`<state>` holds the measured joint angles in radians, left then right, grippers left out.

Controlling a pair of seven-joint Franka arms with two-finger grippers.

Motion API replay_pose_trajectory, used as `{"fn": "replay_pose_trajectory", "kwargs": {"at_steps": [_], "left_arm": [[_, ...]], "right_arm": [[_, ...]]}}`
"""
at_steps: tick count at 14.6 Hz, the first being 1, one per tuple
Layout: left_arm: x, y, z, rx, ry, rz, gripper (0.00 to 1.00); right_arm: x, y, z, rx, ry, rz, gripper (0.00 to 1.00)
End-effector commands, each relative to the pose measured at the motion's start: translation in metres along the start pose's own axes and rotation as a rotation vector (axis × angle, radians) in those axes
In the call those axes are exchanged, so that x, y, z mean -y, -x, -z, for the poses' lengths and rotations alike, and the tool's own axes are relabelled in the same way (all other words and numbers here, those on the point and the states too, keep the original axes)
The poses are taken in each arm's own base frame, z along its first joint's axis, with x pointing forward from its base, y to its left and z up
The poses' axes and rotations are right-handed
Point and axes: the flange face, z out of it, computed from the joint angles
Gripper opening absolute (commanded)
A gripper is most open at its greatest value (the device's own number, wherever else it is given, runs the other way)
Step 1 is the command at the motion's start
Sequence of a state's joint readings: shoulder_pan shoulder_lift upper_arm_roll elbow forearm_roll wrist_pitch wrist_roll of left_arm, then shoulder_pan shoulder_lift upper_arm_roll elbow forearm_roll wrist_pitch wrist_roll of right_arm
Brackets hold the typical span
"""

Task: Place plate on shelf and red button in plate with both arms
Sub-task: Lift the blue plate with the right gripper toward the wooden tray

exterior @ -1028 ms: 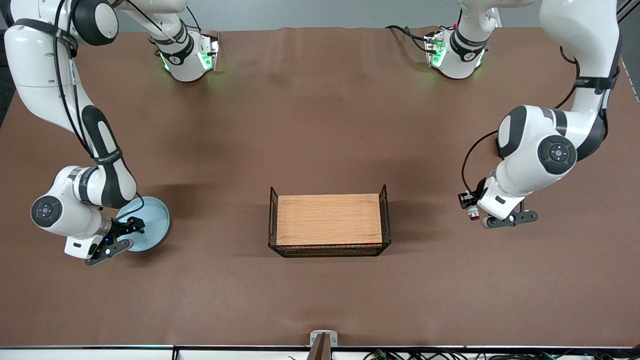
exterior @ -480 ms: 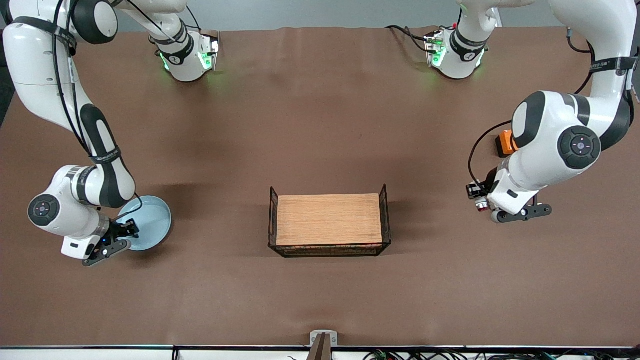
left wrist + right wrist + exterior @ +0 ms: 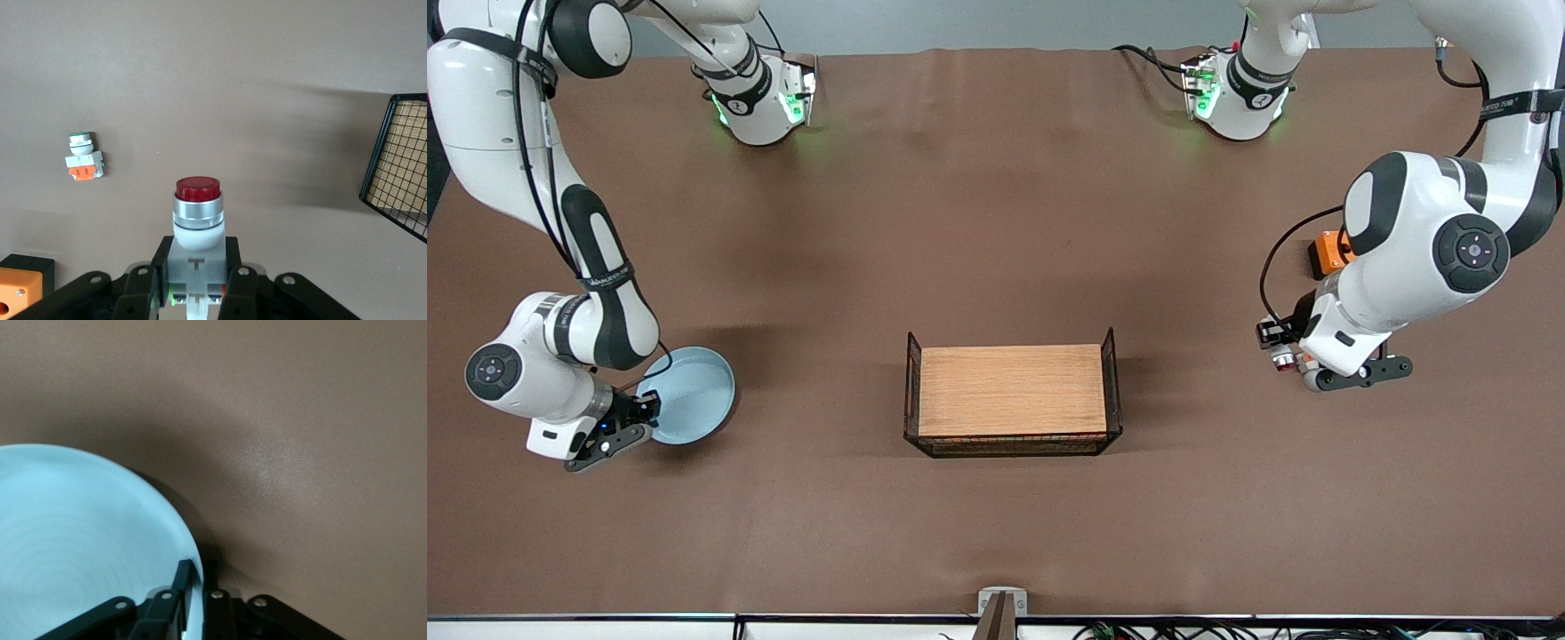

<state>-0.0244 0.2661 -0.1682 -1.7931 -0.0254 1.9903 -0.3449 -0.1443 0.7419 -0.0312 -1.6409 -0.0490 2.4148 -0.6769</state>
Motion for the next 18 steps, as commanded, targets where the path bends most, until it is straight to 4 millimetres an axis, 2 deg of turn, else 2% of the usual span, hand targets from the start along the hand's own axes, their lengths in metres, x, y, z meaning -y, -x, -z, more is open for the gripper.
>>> {"fn": "replay_pose_trajectory", "kwargs": {"at_steps": [1,4,6,10,12,15,18], "left_arm": [[0.000,0.003,0.002,0.016,0.009,0.019,0.29],[0.000,0.003,0.001,0.018,0.008,0.019,0.29],[0.000,0.003,0.000,0.019,0.008,0.016,0.29],[0.000,0.003,-0.002,0.022,0.007,0.018,0.29],[0.000,0.003,-0.002,0.024,0.007,0.018,0.29],[0.000,0.003,-0.004,0.027,0.006,0.018,0.29],[0.000,0.003,-0.004,0.026,0.005,0.017,0.29]], "right_arm": [[0.004,0.006,-0.011,0.013,-0.013,0.009,0.00],[0.008,0.010,-0.008,0.042,-0.096,-0.040,0.00],[0.010,0.010,0.005,0.067,-0.178,-0.081,0.00],[0.010,0.011,0.026,0.085,-0.204,-0.086,0.00],[0.012,0.013,0.049,0.102,-0.241,-0.132,0.00],[0.023,0.015,0.095,0.143,-0.290,-0.200,0.00],[0.032,0.015,0.124,0.174,-0.362,-0.278,0.00]]}}
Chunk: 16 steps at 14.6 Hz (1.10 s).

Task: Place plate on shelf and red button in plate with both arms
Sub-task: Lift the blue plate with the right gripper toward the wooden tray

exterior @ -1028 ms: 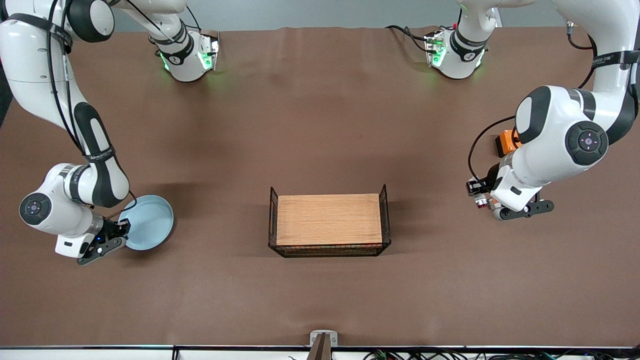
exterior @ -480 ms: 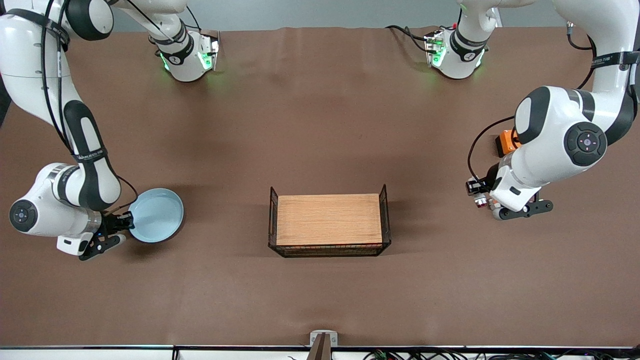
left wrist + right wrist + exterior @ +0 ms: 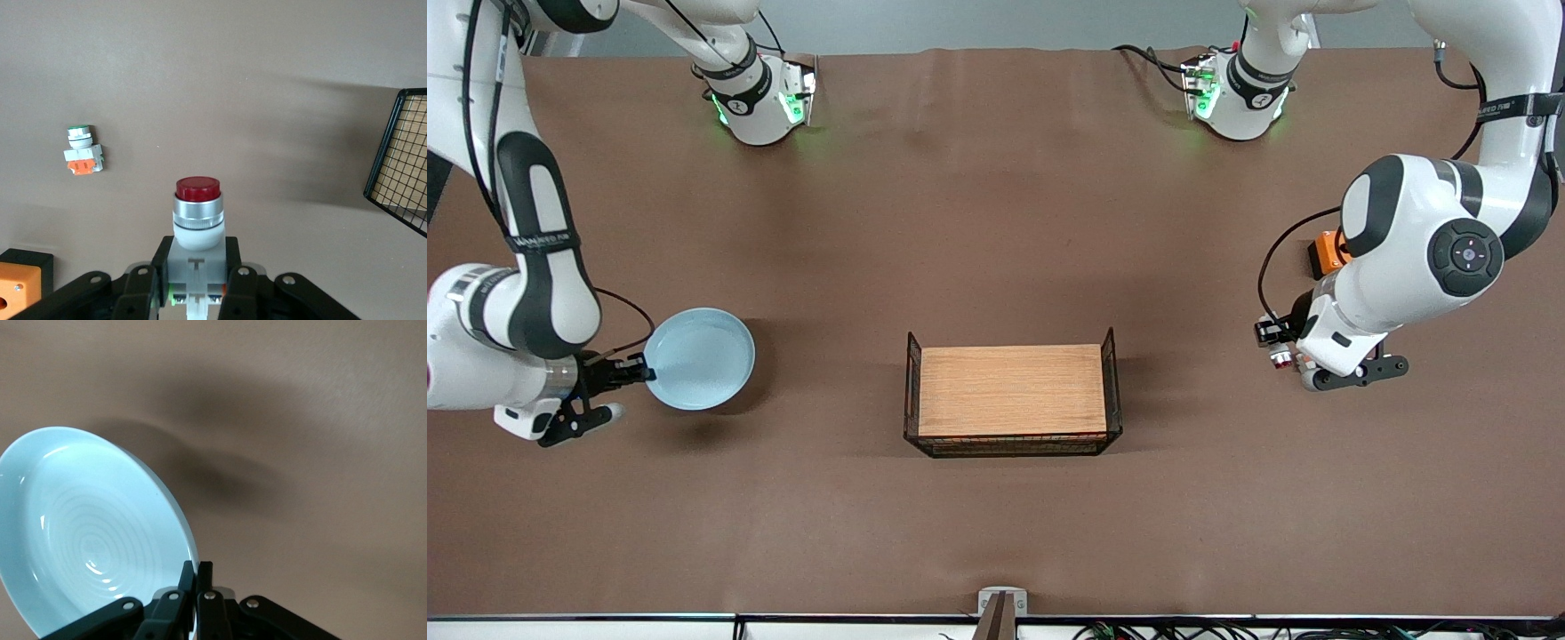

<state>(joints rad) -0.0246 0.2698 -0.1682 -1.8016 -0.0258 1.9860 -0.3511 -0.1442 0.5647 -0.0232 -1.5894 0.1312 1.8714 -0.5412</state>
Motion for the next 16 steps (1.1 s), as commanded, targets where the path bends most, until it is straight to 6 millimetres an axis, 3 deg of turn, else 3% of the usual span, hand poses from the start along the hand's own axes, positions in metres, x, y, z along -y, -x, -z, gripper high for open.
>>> {"fn": "replay_pose_trajectory", "kwargs": {"at_steps": [1,6,12,16], "left_arm": [[-0.001,0.001,0.002,0.011,0.011,0.013,0.29],[-0.001,0.002,0.002,0.012,0.010,0.013,0.29],[-0.001,0.001,0.003,0.010,0.011,0.013,0.29],[-0.001,0.001,0.004,0.008,0.012,0.014,0.29]], "right_arm": [[0.021,0.010,0.027,0.012,-0.090,-0.094,0.00],[0.075,0.016,0.064,0.027,-0.261,-0.284,0.00],[0.193,0.011,0.108,0.066,-0.234,-0.438,0.00],[0.243,0.018,0.129,0.099,-0.272,-0.549,0.00]]}}
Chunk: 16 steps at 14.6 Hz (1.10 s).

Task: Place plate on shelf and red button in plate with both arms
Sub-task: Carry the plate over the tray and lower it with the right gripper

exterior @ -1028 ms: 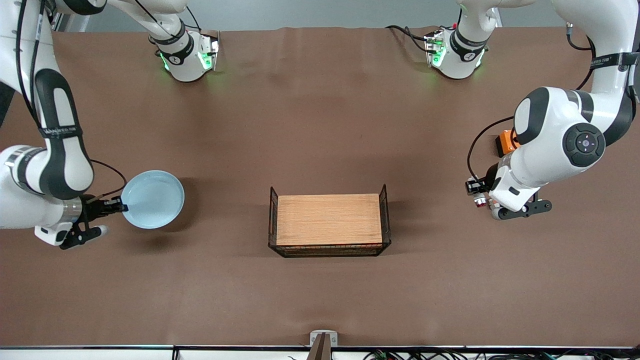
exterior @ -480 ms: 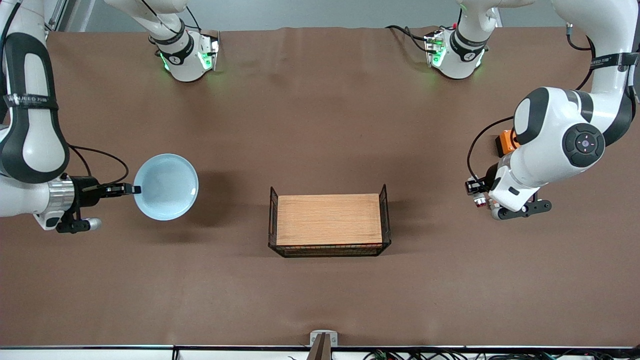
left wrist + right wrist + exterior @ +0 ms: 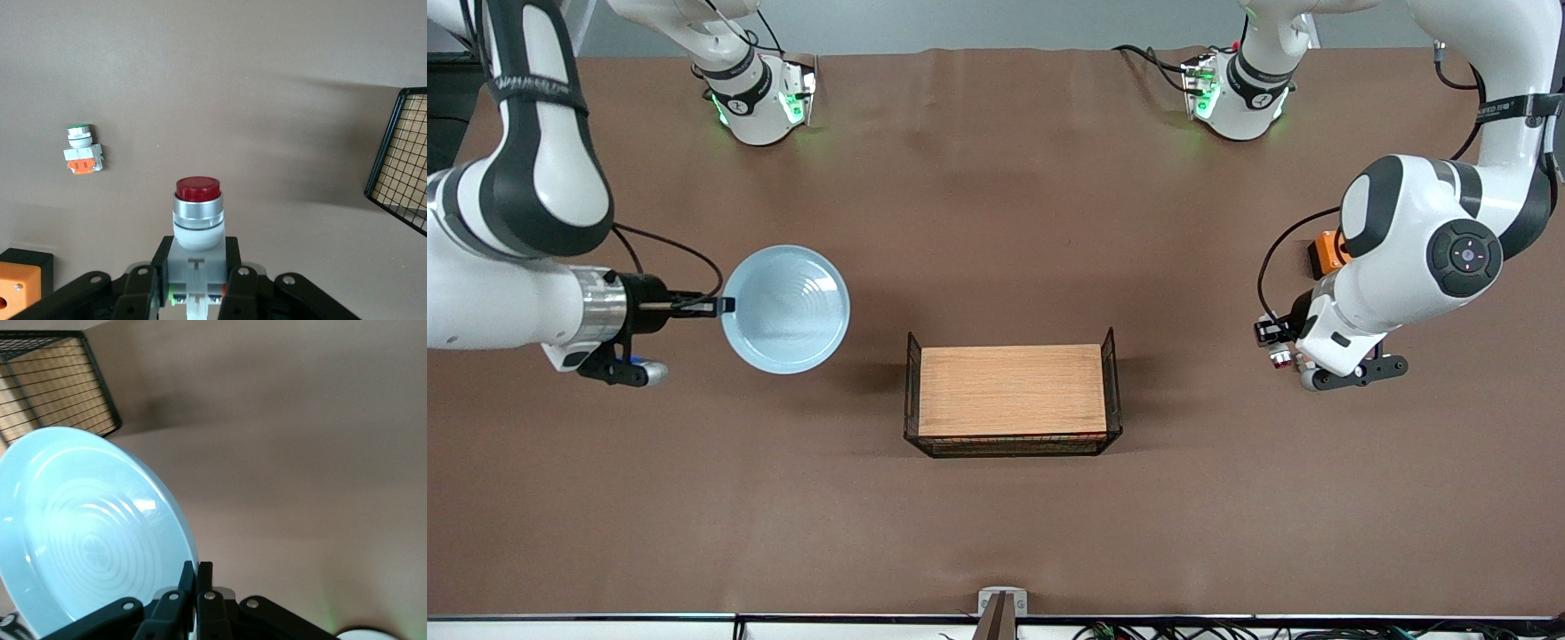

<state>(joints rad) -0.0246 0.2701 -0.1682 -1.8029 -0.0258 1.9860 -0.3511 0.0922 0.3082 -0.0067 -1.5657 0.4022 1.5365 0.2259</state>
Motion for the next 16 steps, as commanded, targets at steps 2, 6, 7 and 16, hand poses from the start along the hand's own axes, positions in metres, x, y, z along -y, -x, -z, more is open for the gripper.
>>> {"fn": "replay_pose_trajectory", "kwargs": {"at_steps": [2,6,7,16], "left_arm": [[-0.002,0.001,0.006,0.005,0.012,0.013,0.29],[-0.001,0.001,0.007,0.004,0.013,0.014,0.29],[-0.002,0.002,0.007,0.002,0.013,0.014,0.29],[-0.001,0.001,0.005,0.005,0.013,0.014,0.29]], "right_arm": [[0.024,0.034,0.018,0.025,-0.073,-0.084,0.00],[0.085,0.060,0.003,0.032,-0.087,-0.197,0.00],[0.103,0.065,-0.002,0.015,-0.100,-0.235,0.00],[0.226,0.105,-0.048,-0.136,-0.225,-0.413,0.00]]}}
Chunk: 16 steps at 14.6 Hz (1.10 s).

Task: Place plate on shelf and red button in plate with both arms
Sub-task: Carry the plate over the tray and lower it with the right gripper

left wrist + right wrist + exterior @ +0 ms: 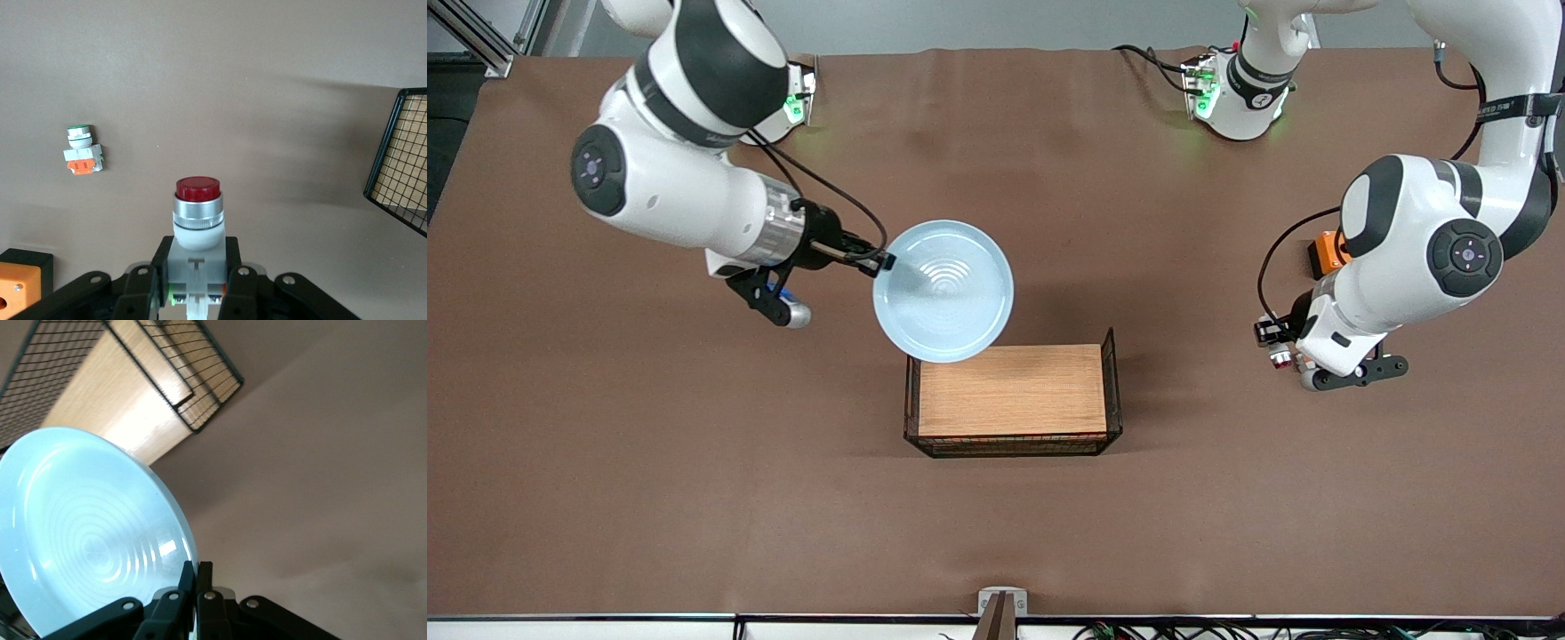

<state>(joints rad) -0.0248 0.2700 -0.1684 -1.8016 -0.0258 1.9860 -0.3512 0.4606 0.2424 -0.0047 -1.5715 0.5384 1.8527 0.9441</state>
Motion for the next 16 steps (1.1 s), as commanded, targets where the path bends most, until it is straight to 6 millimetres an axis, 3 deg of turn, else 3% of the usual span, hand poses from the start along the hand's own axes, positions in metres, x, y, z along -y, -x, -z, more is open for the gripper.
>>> {"fn": "replay_pose_trajectory", "kwargs": {"at_steps": [1,3,9,16], "left_arm": [[-0.001,0.001,0.004,0.006,0.012,0.014,0.29],[0.000,0.000,0.004,0.006,0.012,0.016,0.29],[0.000,0.000,0.003,0.008,0.012,0.016,0.29],[-0.001,-0.001,0.001,0.009,0.011,0.014,0.29]], "right_arm": [[0.014,0.019,-0.011,-0.017,-0.063,-0.045,0.00],[0.023,0.022,-0.028,-0.035,-0.082,-0.052,0.00],[0.032,-0.006,-0.089,-0.106,-0.120,-0.064,0.00],[0.034,-0.015,-0.112,-0.142,-0.118,-0.052,0.00]]}}
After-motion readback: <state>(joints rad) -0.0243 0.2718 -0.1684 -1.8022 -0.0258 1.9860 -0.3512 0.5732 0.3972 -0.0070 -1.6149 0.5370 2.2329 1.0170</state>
